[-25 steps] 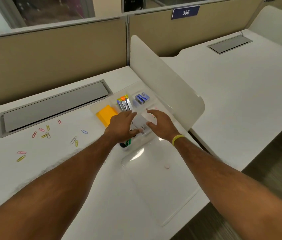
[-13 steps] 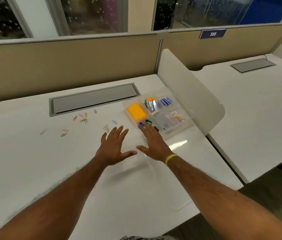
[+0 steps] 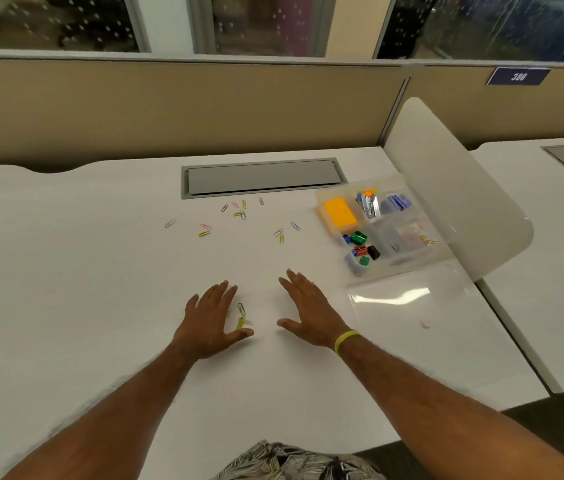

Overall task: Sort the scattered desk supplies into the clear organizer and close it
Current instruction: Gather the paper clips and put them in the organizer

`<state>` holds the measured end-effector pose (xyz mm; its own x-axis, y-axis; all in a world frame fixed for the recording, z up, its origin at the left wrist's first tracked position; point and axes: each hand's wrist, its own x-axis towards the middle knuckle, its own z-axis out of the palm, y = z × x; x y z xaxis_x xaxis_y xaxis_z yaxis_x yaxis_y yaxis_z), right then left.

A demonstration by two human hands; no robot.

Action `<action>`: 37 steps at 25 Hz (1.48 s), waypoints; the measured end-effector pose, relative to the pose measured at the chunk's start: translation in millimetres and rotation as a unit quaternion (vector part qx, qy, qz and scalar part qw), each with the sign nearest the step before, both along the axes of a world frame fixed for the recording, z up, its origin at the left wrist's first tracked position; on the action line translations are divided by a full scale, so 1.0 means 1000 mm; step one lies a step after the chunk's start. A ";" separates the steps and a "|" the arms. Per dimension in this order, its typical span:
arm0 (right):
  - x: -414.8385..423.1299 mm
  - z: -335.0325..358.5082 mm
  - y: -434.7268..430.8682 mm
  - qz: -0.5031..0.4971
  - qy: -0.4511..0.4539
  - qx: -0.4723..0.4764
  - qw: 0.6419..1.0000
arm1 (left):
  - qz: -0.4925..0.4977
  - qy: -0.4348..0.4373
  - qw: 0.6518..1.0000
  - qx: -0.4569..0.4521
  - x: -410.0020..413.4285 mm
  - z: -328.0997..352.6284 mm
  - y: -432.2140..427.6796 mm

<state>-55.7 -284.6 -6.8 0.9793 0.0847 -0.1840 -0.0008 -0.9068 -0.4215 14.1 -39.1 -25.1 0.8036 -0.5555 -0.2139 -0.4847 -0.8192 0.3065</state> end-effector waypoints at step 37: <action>0.072 0.007 0.094 -0.058 0.127 0.046 0.989 | -0.039 0.084 0.996 -0.005 0.041 0.007 0.003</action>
